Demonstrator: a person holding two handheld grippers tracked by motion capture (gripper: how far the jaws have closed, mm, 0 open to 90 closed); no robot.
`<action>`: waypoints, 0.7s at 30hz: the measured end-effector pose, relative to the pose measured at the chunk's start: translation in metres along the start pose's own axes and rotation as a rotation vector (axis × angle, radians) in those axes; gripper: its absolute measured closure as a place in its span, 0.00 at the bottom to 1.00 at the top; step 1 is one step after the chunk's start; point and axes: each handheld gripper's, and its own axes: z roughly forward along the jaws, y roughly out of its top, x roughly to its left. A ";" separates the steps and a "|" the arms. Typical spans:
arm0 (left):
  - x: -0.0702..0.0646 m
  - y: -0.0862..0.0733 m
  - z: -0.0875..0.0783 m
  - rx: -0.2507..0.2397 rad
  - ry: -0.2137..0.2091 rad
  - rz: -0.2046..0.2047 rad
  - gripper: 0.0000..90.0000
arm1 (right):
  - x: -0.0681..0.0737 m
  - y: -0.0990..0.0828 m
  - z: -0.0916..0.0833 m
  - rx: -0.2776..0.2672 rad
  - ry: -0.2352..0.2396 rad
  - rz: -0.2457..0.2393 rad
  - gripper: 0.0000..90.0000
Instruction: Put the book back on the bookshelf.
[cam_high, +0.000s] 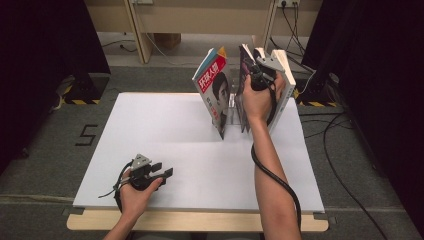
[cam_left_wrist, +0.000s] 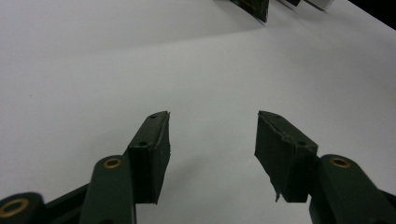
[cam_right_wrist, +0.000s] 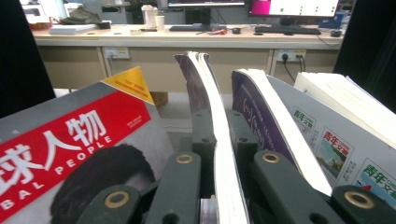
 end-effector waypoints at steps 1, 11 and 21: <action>0.000 0.000 0.000 0.001 0.001 0.001 0.49 | 0.000 -0.001 0.001 0.001 -0.003 0.001 0.94; 0.000 -0.001 0.001 0.008 -0.004 0.002 0.49 | 0.007 -0.007 0.003 0.007 -0.042 -0.056 0.94; 0.000 -0.001 0.002 0.008 -0.002 0.000 0.49 | 0.010 -0.009 0.003 0.017 -0.069 -0.089 0.93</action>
